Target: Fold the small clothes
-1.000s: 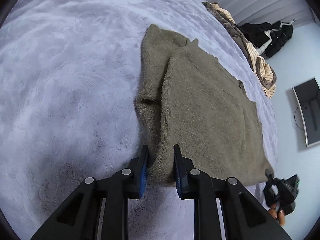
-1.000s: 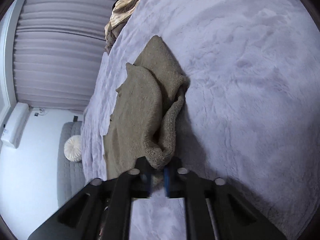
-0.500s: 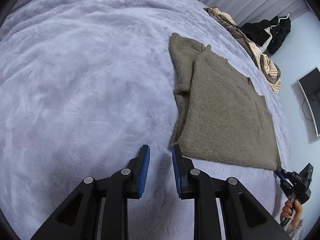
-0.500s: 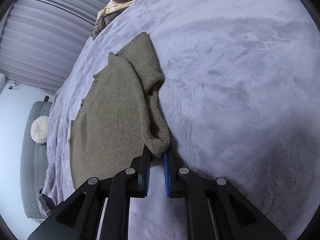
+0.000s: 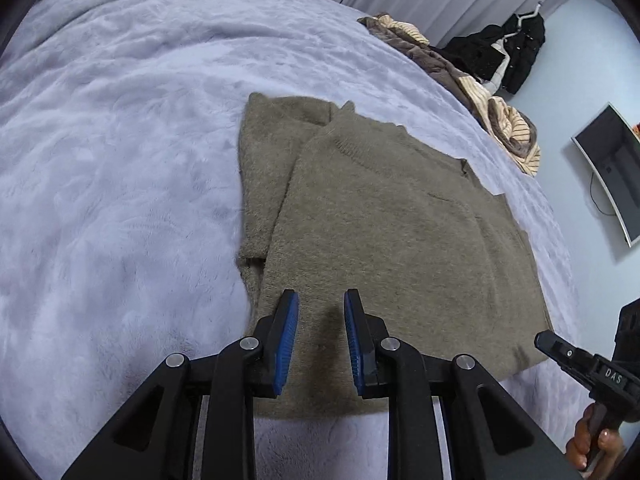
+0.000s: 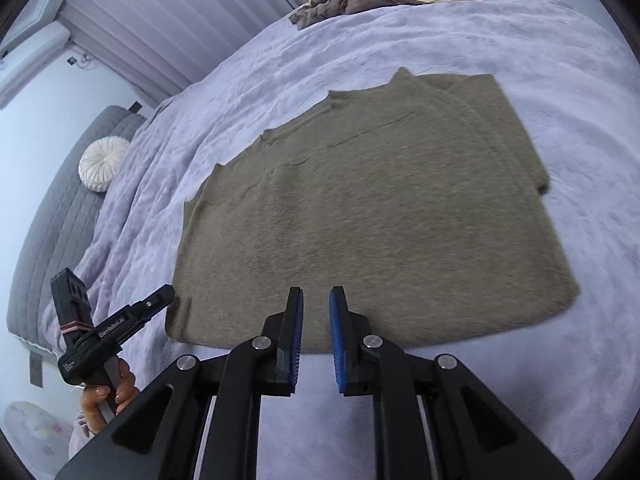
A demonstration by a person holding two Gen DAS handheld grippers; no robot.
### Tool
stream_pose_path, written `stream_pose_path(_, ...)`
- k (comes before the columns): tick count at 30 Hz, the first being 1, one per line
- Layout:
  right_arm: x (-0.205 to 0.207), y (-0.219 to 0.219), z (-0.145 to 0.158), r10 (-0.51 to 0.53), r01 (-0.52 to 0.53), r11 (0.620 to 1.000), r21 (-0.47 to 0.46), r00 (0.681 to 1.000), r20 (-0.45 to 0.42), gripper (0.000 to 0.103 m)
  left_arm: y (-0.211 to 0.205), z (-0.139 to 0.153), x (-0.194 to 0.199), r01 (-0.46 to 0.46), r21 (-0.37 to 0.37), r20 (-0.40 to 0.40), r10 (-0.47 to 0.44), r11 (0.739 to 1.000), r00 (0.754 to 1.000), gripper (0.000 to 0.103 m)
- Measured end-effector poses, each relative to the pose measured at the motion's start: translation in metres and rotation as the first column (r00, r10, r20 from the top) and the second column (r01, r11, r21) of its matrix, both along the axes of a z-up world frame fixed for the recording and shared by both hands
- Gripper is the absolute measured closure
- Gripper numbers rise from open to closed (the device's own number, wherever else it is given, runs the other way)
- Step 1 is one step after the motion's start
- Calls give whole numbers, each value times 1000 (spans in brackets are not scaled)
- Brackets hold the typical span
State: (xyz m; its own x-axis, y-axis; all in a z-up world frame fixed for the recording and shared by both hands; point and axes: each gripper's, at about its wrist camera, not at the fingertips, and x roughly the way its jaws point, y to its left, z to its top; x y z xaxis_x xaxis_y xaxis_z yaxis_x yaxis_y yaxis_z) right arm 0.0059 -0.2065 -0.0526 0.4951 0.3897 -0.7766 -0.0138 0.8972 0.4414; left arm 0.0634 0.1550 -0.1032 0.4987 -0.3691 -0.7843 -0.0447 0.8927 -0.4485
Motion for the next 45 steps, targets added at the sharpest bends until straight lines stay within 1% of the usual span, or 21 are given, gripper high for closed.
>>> stream_pose_path(2, 3, 14, -7, 22, -22, 999, -45, 1000, -11, 88, 14, -15, 0, -31, -90, -28, 28, 996, 999, 79)
stream_pose_path(3, 6, 18, -12, 26, -28, 998, -52, 999, -27, 88, 22, -20, -2, -42, -143, -32, 38, 989, 999, 79)
stream_pose_path(4, 7, 19, -19, 25, -28, 998, -55, 998, -52, 88, 27, -21, -4, -43, -168, -33, 38, 985, 999, 79)
stream_pose_path(5, 8, 17, -27, 19, -23, 998, -55, 997, -80, 88, 29, -21, -6, -41, -174, -34, 35, 984, 999, 79)
stream_pose_path(6, 7, 13, -35, 7, -11, 999, -46, 995, -99, 90, 30, -17, -7, -35, -169, -34, 30, 985, 999, 79)
stream_pose_path(8, 6, 4, -43, -13, 14, 1000, 4, 994, -106, 90, 28, -5, -7, -17, -137, -11, 15, 990, 1000, 79)
stream_pose_path(10, 6, 1, -46, -19, 21, 999, 25, 995, -101, 90, 22, 10, 1, 12, -89, 42, -8, 996, 999, 79)
stream_pose_path(12, 5, 5, -45, -8, 8, 1000, -1, 996, -92, 90, 14, 20, 22, 27, -74, 63, -23, 997, 998, 79)
stream_pose_path(14, 4, 11, -44, 6, -9, 999, -42, 997, -82, 90, 8, 24, 46, 38, -86, 72, -32, 996, 997, 79)
stream_pose_path(16, 4, 15, -42, 17, -22, 997, -68, 997, -76, 89, 0, 27, 75, 43, -77, 91, -36, 996, 995, 79)
stream_pose_path(18, 3, 15, -42, 24, -29, 997, -71, 997, -72, 89, -4, 22, 99, 45, -89, 83, -38, 995, 996, 79)
stream_pose_path(19, 2, 14, -42, 24, -29, 998, -64, 997, -73, 89, -5, 14, 112, 38, -101, 60, -32, 994, 998, 79)
stream_pose_path(21, 2, 10, -44, 21, -25, 999, -39, 997, -79, 89, -3, -4, 128, 11, -90, 3, -11, 996, 1000, 79)
stream_pose_path(22, 2, 9, -44, 20, -23, 999, -29, 997, -81, 89, 2, -14, 132, 7, -105, -17, -8, 994, 1000, 79)
stream_pose_path(24, 2, 8, -45, 21, -22, 1000, -17, 996, -84, 89, 9, -19, 130, 5, -158, -12, -7, 987, 1000, 79)
stream_pose_path(27, 3, 9, -45, 27, -30, 999, -27, 996, -83, 89, 19, -14, 119, -11, -159, -18, 9, 987, 1000, 79)
stream_pose_path(30, 5, 10, -46, 28, -31, 999, -31, 996, -85, 89, 24, -5, 106, -37, -59, -32, 35, 998, 999, 79)
stream_pose_path(33, 4, 11, -46, 20, -23, 999, -31, 997, -81, 89, 28, 1, 89, -33, -61, -38, 31, 998, 999, 79)
stream_pose_path(38, 1, 12, -42, 10, -14, 999, -46, 997, -77, 89, 28, 18, 53, -37, 12, -14, 37, 999, 999, 78)
stream_pose_path(43, -3, 14, -35, 7, -12, 998, -67, 997, -82, 89, 28, 24, 24, -29, 62, -10, 29, 998, 1000, 78)
stream_pose_path(45, -5, 13, -32, -1, -5, 998, -68, 996, -84, 89, 27, 24, 16, -29, 94, -17, 31, 995, 999, 32)
